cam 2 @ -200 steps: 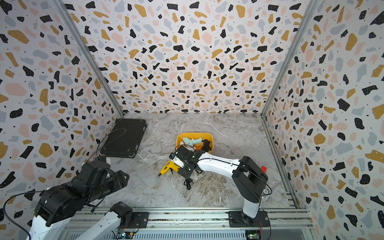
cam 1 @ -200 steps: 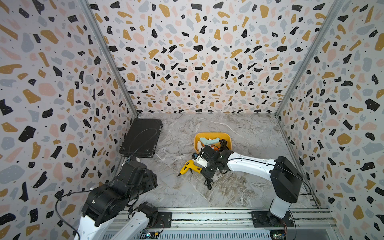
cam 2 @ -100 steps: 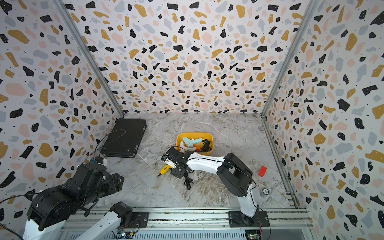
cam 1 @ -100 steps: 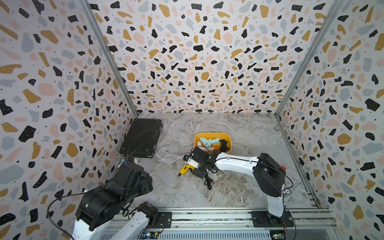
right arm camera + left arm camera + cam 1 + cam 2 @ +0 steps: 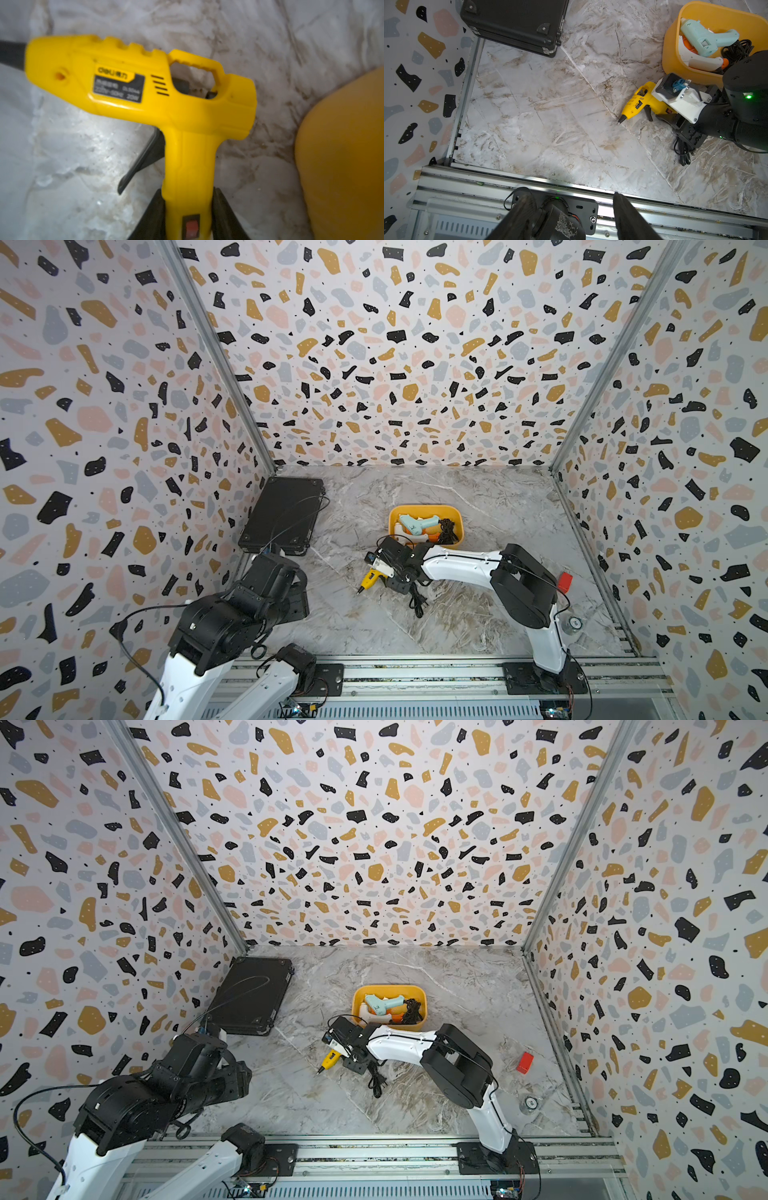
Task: Put the hot melt glue gun into the storage box
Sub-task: Pick up the hot melt adhesive gun from the center of the board.
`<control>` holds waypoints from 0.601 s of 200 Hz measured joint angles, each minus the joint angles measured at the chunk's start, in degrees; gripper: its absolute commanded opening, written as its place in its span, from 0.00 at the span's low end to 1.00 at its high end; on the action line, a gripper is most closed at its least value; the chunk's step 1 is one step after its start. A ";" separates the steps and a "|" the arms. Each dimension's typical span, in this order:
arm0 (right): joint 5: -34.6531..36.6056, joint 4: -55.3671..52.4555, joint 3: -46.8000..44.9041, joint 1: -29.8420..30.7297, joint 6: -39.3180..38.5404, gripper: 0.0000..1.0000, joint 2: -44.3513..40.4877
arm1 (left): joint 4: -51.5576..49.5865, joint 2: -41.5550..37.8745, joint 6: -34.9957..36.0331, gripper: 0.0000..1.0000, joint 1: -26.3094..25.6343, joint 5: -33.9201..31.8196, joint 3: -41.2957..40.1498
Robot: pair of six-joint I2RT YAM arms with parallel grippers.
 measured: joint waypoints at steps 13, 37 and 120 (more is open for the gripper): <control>0.20 -0.42 0.11 0.02 1.27 0.00 -0.39 | 0.04 0.04 0.61 0.65 0.00 -0.57 0.31; -1.25 -3.39 0.11 0.00 4.17 0.00 -1.33 | 0.07 0.07 2.01 0.65 0.00 -1.36 1.46; -45.64 -18.23 8.24 -2.99 23.67 0.00 -11.87 | 6.99 -3.74 8.50 0.69 0.00 0.48 2.56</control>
